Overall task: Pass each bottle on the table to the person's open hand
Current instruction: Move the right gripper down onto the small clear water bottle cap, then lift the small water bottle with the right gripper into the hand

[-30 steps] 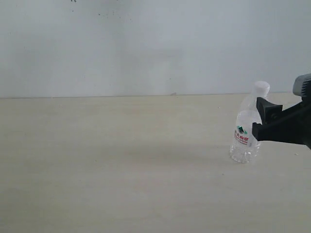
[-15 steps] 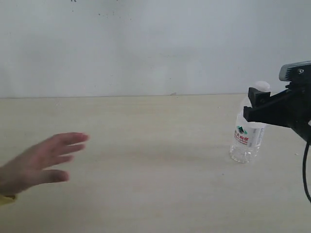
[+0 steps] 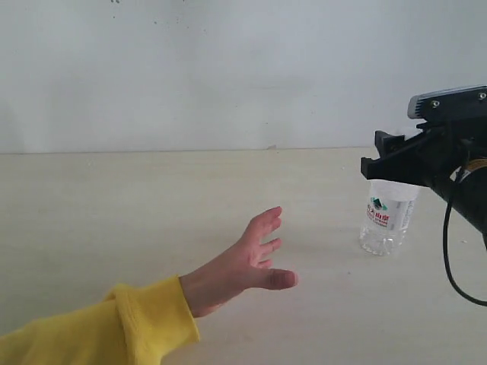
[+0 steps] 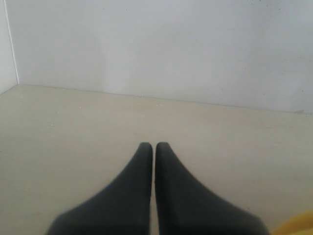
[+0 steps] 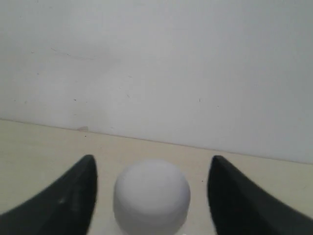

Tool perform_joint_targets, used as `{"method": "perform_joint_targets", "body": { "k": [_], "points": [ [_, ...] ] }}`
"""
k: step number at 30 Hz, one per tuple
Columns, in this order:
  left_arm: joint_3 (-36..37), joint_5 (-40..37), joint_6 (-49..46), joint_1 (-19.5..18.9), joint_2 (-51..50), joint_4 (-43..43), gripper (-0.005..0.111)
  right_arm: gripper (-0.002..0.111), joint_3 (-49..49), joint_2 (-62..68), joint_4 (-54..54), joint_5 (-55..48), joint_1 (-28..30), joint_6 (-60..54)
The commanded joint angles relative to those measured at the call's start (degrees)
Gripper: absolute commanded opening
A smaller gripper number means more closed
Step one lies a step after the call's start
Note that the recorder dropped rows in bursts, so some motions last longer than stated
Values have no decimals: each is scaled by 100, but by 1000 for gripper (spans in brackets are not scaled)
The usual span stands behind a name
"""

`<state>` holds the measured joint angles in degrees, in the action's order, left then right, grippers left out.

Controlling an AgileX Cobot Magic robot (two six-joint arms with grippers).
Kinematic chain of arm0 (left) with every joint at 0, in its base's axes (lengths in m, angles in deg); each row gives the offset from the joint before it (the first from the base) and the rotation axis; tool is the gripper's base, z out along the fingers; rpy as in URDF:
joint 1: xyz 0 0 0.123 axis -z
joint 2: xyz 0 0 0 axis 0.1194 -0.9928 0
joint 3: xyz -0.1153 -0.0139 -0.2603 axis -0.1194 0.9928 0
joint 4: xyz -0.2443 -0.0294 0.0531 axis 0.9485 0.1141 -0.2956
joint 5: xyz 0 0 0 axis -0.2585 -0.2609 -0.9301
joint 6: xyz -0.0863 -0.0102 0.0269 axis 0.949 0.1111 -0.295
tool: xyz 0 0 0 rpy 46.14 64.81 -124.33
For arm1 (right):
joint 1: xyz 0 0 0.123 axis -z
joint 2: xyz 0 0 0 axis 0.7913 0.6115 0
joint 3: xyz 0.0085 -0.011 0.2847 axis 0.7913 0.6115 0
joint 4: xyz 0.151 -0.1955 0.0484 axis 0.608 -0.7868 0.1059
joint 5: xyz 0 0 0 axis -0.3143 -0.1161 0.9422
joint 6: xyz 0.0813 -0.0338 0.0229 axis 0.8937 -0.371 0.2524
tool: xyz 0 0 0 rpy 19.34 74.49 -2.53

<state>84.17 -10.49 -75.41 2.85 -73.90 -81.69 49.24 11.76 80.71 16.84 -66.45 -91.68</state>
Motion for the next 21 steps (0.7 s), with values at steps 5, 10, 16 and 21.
{"method": "perform_joint_targets", "body": {
  "k": [5,10,16,21],
  "points": [
    [-11,5,15,-15,15,-3,4,0,-46,-274,-33,-213,38,-75],
    [-11,5,15,-15,15,-3,4,0,-46,-962,-756,-653,-320,285],
    [-11,5,15,-15,15,-3,4,0,-46,-1439,-811,-1042,-1195,725],
    [-11,5,15,-15,15,-3,4,0,-46,-1439,-847,-990,-1967,896]
  ]
}}
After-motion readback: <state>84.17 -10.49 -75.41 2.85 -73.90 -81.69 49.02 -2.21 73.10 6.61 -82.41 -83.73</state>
